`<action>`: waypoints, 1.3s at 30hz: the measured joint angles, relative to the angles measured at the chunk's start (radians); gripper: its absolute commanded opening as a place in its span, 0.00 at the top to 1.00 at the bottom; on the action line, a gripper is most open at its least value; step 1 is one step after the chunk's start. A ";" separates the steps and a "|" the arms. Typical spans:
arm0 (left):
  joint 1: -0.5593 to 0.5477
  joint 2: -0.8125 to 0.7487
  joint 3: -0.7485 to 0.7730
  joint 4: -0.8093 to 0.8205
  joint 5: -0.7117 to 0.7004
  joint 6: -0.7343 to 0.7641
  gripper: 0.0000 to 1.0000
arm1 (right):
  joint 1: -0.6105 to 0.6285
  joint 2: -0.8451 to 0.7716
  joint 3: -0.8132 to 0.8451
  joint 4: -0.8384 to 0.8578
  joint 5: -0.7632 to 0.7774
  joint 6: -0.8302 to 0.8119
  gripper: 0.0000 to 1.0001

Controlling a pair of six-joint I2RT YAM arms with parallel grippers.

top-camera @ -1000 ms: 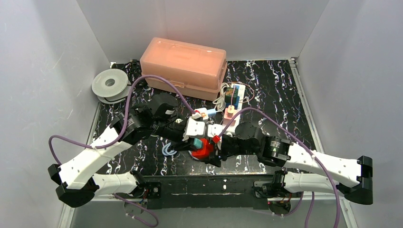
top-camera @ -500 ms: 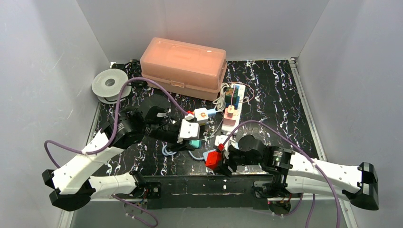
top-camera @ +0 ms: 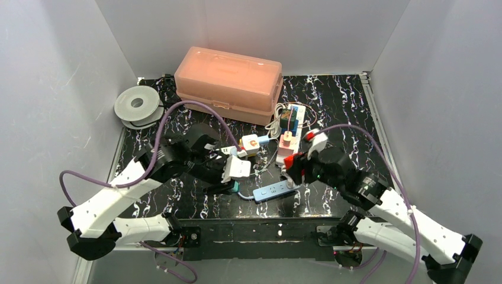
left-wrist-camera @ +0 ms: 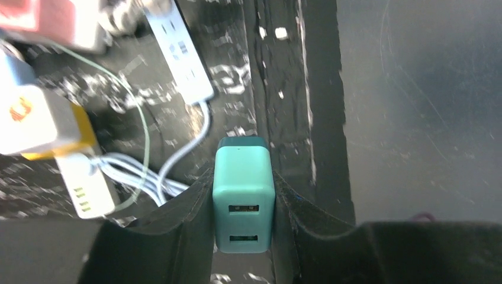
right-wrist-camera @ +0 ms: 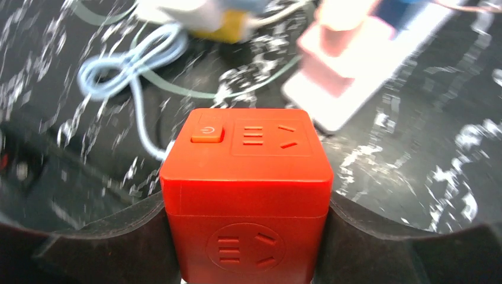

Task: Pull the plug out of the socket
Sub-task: Place the plug at the center of the board.

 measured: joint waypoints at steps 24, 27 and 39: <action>0.560 -0.003 -0.480 -0.123 -0.113 0.048 1.00 | -0.591 0.255 0.080 -0.454 0.095 0.470 0.99; 0.628 -0.011 -0.537 -0.063 -0.117 0.051 1.00 | -0.611 0.320 0.061 -0.425 0.097 0.494 0.99; 0.708 0.069 -0.694 0.167 -0.195 0.133 1.00 | -0.746 0.400 -0.042 -0.297 0.136 0.573 0.99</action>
